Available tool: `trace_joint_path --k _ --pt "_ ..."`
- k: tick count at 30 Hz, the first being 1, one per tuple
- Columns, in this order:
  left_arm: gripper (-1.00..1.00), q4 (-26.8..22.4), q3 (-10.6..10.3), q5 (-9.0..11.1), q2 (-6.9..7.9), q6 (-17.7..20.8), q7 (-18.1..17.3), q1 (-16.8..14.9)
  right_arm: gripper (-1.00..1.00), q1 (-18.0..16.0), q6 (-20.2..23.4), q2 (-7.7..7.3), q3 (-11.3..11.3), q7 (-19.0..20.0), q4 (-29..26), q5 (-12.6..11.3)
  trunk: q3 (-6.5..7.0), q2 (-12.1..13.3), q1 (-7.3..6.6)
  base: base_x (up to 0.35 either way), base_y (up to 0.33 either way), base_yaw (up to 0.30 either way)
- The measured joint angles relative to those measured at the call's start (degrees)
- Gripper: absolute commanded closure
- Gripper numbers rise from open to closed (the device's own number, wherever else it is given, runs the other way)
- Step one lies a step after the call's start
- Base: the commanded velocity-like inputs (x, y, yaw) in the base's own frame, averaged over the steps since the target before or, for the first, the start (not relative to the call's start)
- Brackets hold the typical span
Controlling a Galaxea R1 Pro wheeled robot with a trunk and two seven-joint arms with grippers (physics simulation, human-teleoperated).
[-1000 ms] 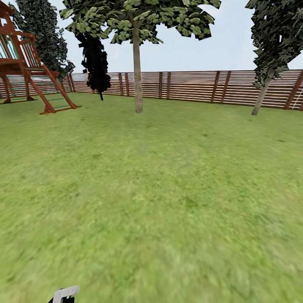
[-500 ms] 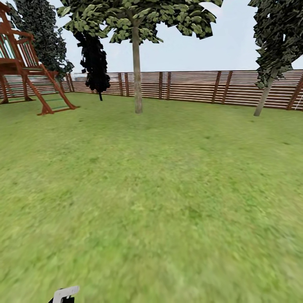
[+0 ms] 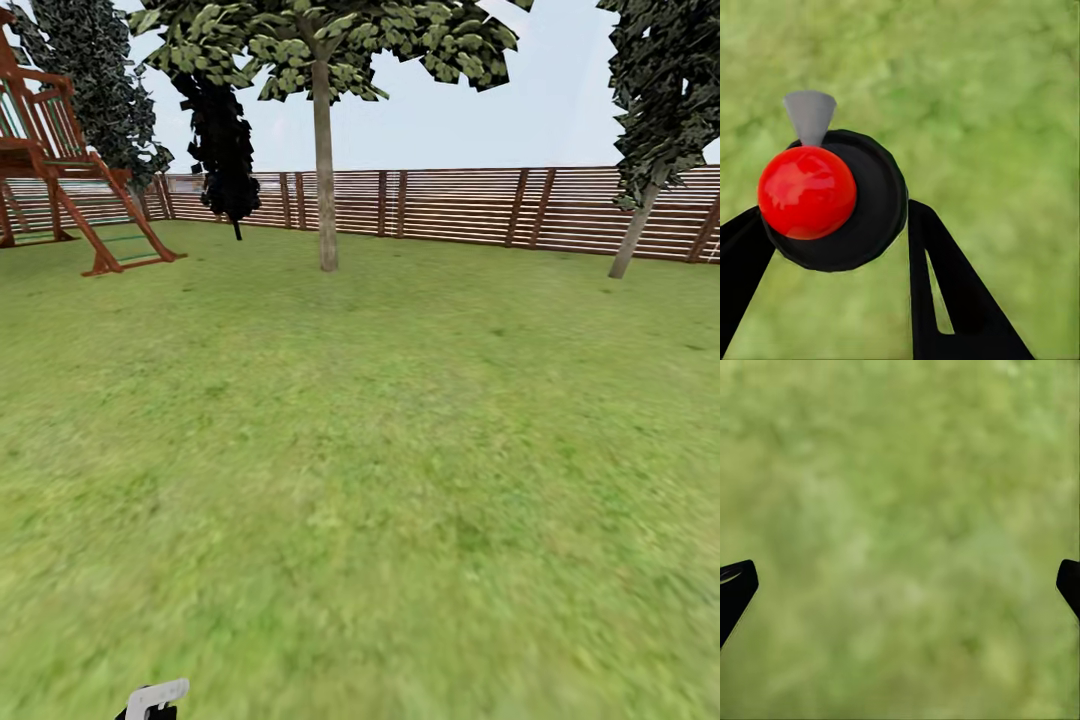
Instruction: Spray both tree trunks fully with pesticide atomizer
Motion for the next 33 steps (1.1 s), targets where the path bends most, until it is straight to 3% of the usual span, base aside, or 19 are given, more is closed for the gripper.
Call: trace_joint_path --k 22,27,33 --pt "1.0 0.0 -0.01 0.0 0.0 -0.09 0.0 -0.05 -1.0 0.0 -0.05 0.15 -0.23 -0.18 -0.2 -0.19 0.0 0.0 0.0 0.34 0.0 0.0" --pt "1.0 0.0 -0.01 -0.01 -0.07 -0.09 0.0 -0.03 -1.0 0.0 -0.1 -0.48 -0.51 -0.26 -5.65 -0.21 0.0 0.0 0.0 0.34 0.0 0.0" --pt "1.0 0.0 0.0 0.0 -0.09 -0.09 0.0 -0.01 -1.0 0.01 -0.26 -0.68 0.0 -0.03 -6.24 0.07 0.0 0.0 0.0 0.34 0.0 0.0"
